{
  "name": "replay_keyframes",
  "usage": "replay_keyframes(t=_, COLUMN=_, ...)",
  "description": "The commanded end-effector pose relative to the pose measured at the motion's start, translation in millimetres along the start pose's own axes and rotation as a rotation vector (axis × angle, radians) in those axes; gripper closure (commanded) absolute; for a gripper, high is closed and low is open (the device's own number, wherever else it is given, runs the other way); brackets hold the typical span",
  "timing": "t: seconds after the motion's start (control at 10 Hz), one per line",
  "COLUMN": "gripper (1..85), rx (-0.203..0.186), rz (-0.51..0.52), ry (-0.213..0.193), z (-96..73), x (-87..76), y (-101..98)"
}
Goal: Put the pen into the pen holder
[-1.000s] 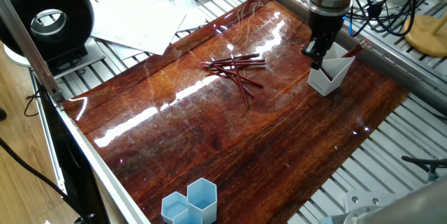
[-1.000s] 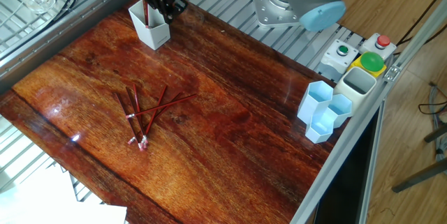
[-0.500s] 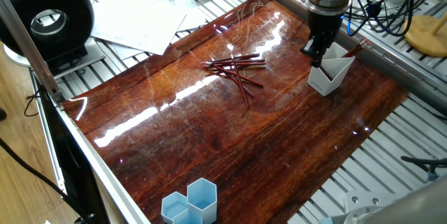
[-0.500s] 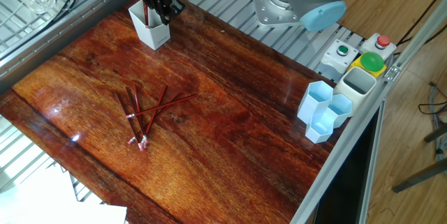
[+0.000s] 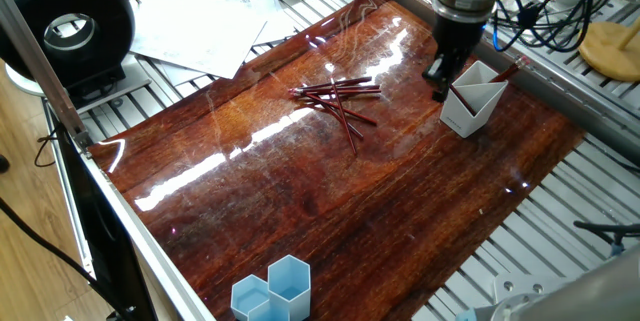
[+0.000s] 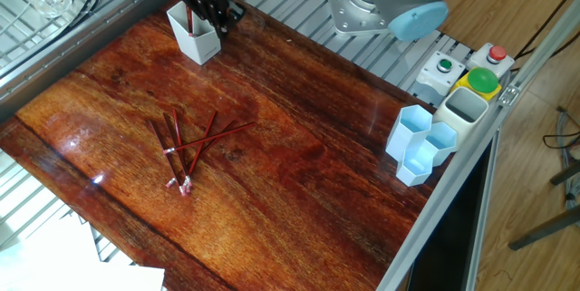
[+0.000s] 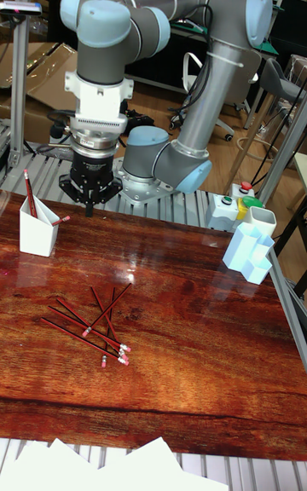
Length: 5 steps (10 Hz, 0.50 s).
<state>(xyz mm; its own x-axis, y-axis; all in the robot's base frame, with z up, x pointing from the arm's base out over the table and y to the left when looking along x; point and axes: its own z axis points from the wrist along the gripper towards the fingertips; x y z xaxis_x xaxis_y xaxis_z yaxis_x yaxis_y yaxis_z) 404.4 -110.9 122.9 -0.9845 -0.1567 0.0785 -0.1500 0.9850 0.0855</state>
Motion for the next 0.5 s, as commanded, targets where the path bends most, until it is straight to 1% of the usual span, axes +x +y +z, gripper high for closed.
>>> replay_keyframes(t=0.0, gripper=84.7, rx=-0.028, rz=0.037, ry=0.011, z=-7.8, x=-23.0, y=29.6)
replay_keyframes(t=0.1, gripper=84.7, rx=-0.034, rz=0.067, ry=0.026, z=-12.7, x=-47.7, y=55.8)
replay_keyframes(t=0.2, gripper=84.7, rx=-0.03, rz=0.08, ry=0.031, z=-13.5, x=-70.5, y=70.6)
replay_keyframes(t=0.3, gripper=84.7, rx=-0.016, rz=0.056, ry=0.016, z=-12.4, x=-96.7, y=71.8)
replay_keyframes(t=0.4, gripper=84.7, rx=0.003, rz=0.007, ry=-0.009, z=-11.6, x=-124.8, y=60.3)
